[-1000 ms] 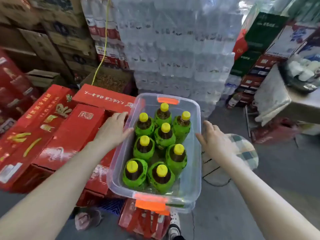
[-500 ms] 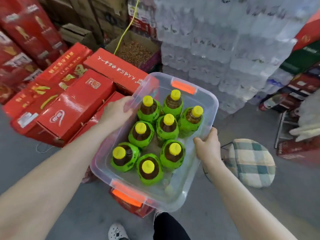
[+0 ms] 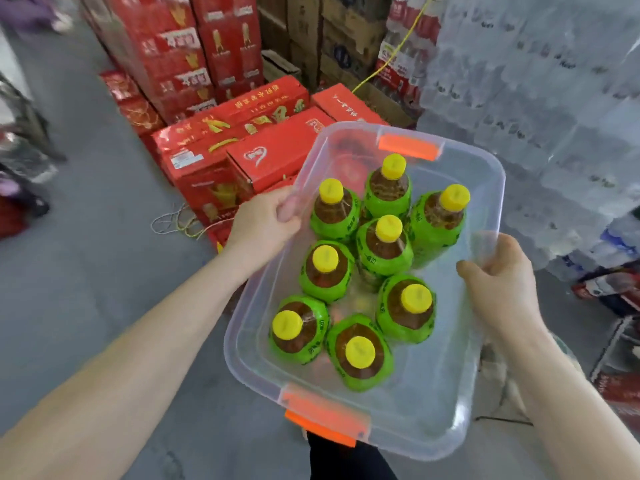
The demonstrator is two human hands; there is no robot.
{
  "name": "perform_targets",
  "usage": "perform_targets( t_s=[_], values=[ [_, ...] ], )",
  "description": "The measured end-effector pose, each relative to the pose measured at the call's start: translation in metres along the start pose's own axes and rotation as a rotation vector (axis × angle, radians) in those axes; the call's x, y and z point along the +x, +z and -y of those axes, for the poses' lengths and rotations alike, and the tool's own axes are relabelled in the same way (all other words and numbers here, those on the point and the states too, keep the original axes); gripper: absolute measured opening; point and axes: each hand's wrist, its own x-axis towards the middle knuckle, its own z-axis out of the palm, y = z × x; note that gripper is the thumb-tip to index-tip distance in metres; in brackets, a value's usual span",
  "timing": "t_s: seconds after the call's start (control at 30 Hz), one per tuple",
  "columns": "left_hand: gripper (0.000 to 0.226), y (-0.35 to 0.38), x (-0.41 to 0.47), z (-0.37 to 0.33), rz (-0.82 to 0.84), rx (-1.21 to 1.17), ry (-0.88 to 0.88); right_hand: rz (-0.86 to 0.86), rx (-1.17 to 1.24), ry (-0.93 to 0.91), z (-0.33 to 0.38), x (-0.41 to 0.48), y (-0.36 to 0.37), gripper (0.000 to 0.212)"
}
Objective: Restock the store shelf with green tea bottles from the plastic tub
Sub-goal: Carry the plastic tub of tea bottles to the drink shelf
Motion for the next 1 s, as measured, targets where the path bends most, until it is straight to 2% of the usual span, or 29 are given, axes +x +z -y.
perform_targets(
  t_s=[0.17, 0.3, 0.37, 0.47, 0.57, 0.83, 1.0],
  values=[
    [0.04, -0.062, -0.126, 0.062, -0.129, -0.063, -0.093, 0.098, -0.036, -0.117, 0.011, -0.104, 0.037, 0.035],
    [0.039, -0.113, -0.232, 0.126, -0.186, -0.012, -0.266, 0.232, -0.111, -0.208, 0.017, -0.187, 0.09, 0.028],
    [0.04, -0.134, -0.283, 0.166, -0.204, -0.003, -0.347, 0.321, -0.152, -0.222, 0.016, -0.226, 0.128, 0.025],
    [0.056, -0.16, -0.351, 0.227, -0.254, 0.001, -0.466, 0.465, -0.227, -0.279, 0.016, -0.276, 0.193, 0.033],
    [0.048, -0.18, -0.411, 0.287, -0.304, 0.015, -0.619, 0.614, -0.293, -0.32, 0.023, -0.321, 0.26, 0.037],
    [0.044, -0.236, -0.508, 0.427, -0.512, -0.105, -1.093, 0.905, -0.432, -0.541, 0.096, -0.403, 0.456, 0.045],
    [0.048, -0.298, -0.53, 0.494, -0.658, -0.225, -1.267, 1.049, -0.518, -0.722, 0.183, -0.457, 0.582, 0.055]
  ],
)
